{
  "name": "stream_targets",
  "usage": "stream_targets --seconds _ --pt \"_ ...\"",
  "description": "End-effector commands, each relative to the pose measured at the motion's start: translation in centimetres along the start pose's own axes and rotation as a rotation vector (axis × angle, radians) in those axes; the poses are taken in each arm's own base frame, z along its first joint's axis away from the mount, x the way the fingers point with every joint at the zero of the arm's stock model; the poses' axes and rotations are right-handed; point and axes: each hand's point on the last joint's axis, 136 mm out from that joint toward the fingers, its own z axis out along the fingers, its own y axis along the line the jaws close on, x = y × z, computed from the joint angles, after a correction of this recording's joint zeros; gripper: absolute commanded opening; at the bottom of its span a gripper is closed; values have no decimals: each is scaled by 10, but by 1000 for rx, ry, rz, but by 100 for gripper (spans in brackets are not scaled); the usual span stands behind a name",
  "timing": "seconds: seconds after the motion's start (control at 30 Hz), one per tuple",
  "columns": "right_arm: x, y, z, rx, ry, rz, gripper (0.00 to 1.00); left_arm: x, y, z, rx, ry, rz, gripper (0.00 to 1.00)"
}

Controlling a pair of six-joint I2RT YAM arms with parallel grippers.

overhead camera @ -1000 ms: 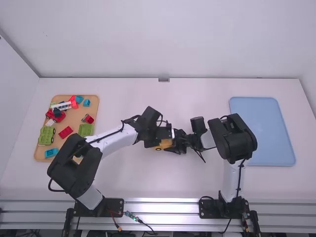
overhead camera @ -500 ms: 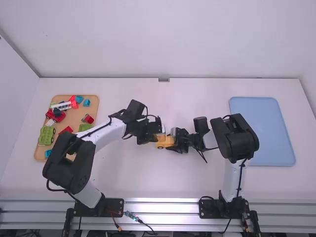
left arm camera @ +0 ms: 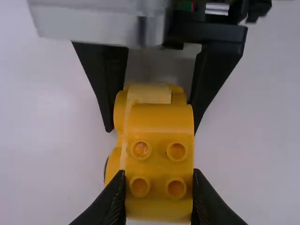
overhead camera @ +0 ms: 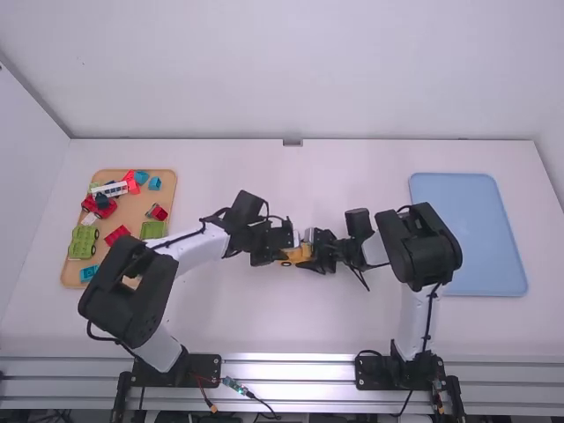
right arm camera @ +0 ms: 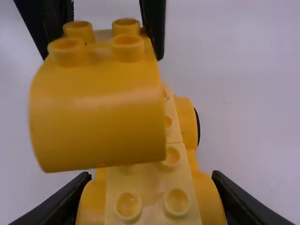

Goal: Assemble lego blocks to make yellow taxi

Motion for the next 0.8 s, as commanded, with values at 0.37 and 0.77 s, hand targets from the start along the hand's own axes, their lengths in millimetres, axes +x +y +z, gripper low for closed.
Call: stream_targets --seconds 0.37,0.77 --pt "-1 11 8 -34 6 5 47 -3 4 9 -32 48 -28 1" --pt "0 14 8 -40 3 -3 47 3 3 10 -41 93 -31 1"
